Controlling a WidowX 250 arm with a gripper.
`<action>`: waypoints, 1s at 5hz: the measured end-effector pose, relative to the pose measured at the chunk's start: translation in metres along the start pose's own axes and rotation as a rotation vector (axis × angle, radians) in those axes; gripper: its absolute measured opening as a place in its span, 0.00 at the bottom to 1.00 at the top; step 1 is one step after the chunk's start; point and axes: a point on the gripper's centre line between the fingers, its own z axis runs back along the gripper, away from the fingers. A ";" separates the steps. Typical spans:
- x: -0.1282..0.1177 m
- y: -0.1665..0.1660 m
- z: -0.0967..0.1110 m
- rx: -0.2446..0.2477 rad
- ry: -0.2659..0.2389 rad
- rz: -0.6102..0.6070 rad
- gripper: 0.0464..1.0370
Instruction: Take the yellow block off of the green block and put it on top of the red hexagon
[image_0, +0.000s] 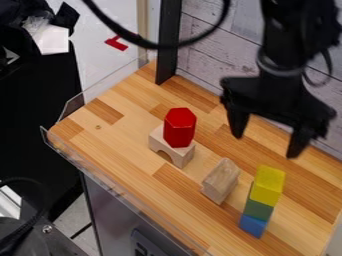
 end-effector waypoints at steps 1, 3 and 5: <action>-0.007 -0.014 -0.004 -0.012 0.005 -0.025 0.96; -0.010 -0.015 -0.028 0.003 0.076 0.027 0.96; -0.005 -0.008 -0.047 0.028 0.114 0.069 0.96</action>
